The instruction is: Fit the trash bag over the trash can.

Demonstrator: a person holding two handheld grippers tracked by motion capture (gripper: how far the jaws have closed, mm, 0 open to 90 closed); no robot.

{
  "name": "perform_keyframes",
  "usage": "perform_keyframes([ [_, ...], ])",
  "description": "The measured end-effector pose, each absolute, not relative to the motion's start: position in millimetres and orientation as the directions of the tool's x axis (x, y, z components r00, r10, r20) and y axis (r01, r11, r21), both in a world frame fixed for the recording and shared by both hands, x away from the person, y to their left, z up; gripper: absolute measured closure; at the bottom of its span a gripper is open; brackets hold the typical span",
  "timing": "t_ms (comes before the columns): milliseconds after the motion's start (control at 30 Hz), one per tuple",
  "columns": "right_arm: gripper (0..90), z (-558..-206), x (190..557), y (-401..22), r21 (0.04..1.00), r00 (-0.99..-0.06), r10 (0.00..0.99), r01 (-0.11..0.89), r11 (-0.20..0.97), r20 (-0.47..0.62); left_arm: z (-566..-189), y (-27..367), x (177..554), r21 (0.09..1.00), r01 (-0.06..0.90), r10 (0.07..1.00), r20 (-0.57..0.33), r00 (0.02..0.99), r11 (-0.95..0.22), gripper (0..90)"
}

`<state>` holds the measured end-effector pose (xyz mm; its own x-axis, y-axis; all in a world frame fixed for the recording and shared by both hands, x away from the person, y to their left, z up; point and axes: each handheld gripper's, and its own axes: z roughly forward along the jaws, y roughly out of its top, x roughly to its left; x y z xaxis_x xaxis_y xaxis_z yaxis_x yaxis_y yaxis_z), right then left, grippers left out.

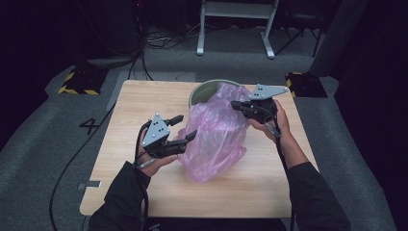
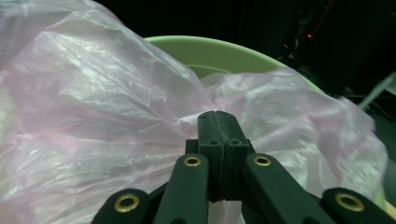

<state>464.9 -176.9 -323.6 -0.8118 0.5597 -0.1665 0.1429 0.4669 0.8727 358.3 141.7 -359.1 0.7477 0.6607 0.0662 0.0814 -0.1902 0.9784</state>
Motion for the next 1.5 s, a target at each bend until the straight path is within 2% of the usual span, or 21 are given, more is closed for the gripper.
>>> perform_keyframes([
  [167,88.2,-327.1,471.6,-177.0,0.857,-0.798,0.585,0.191,0.478,-0.148,-360.1,137.0,359.9,0.977,0.087,0.63,0.056,0.775,-0.194,31.1],
  [400,86.7,-327.5,473.8,-173.2,0.843,-0.789,0.592,0.2,0.5,-0.164,-362.9,126.2,364.2,0.971,0.101,0.613,0.056,0.788,-0.218,31.2],
  [533,82.2,-326.5,474.2,-169.8,0.834,-0.789,0.589,0.199,0.514,-0.174,-362.8,122.7,364.8,0.969,0.094,0.621,0.07,0.78,-0.228,35.1],
  [567,80.2,-326.4,474.1,-169.2,0.832,-0.791,0.586,0.199,0.518,-0.176,-362.7,122.2,365.0,0.968,0.091,0.624,0.077,0.778,-0.232,38.9],
  [600,68.1,-325.7,473.9,-168.5,0.831,-0.781,0.596,0.199,0.519,-0.186,-362.7,122.0,365.3,0.968,0.089,0.628,0.08,0.774,-0.234,47.9],
  [633,68.1,-325.7,473.9,-168.5,0.831,-0.781,0.596,0.199,0.519,-0.186,-362.8,121.8,365.7,0.968,0.091,0.629,0.078,0.773,-0.233,47.9],
  [667,66.7,-325.3,473.8,-168.9,0.833,-0.779,0.599,0.199,0.517,-0.185,-363.1,121.5,366.4,0.967,0.091,0.633,0.082,0.77,-0.236,52.4],
  [767,54.0,-322.2,471.2,-173.3,0.845,-0.779,0.598,0.181,0.504,-0.19,-363.6,122.0,366.7,0.964,0.086,0.622,0.093,0.778,-0.252,67.3],
  [800,47.3,-319.3,469.7,-178.1,0.853,-0.771,0.606,0.173,0.493,-0.194,-363.4,122.0,366.3,0.963,0.078,0.621,0.104,0.777,-0.259,72.4],
  [933,35.0,-312.3,466.7,-190.9,0.886,-0.781,0.602,0.147,0.44,-0.17,-363.0,122.6,365.5,0.96,0.069,0.623,0.12,0.773,-0.27,79.1],
  [1100,26.2,-305.9,469.9,-202.6,0.906,-0.73,0.658,0.131,0.402,-0.187,-363.0,123.1,365.7,0.96,0.067,0.623,0.123,0.772,-0.272,84.6],
  [1233,29.0,-311.6,481.4,-200.3,0.885,-0.715,0.675,0.182,0.429,-0.18,-363.1,122.9,366.1,0.959,0.064,0.616,0.126,0.777,-0.276,87.4],
  [1300,38.3,-315.1,485.5,-198.4,0.877,-0.731,0.659,0.186,0.442,-0.177,-363.1,123.6,366.3,0.96,0.057,0.606,0.127,0.785,-0.274,88.3],
  [1333,45.0,-316.9,487.4,-197.4,0.872,-0.734,0.656,0.192,0.451,-0.177,-363.0,123.7,366.4,0.96,0.055,0.605,0.129,0.786,-0.276,88.4],
  [1367,55.7,-318.6,489.5,-196.6,0.864,-0.746,0.644,0.198,0.462,-0.173,-363.0,123.7,366.4,0.96,0.054,0.605,0.129,0.786,-0.275,88.5],
  [1467,69.2,-321.2,492.4,-192.2,0.833,-0.783,0.598,0.207,0.513,-0.174,-363.0,123.6,366.5,0.959,0.053,0.602,0.131,0.788,-0.277,88.6],
  [1500,69.2,-321.2,492.4,-192.2,0.833,-0.783,0.598,0.207,0.513,-0.174,-363.0,123.3,366.5,0.959,0.051,0.602,0.133,0.787,-0.279,88.6],
])
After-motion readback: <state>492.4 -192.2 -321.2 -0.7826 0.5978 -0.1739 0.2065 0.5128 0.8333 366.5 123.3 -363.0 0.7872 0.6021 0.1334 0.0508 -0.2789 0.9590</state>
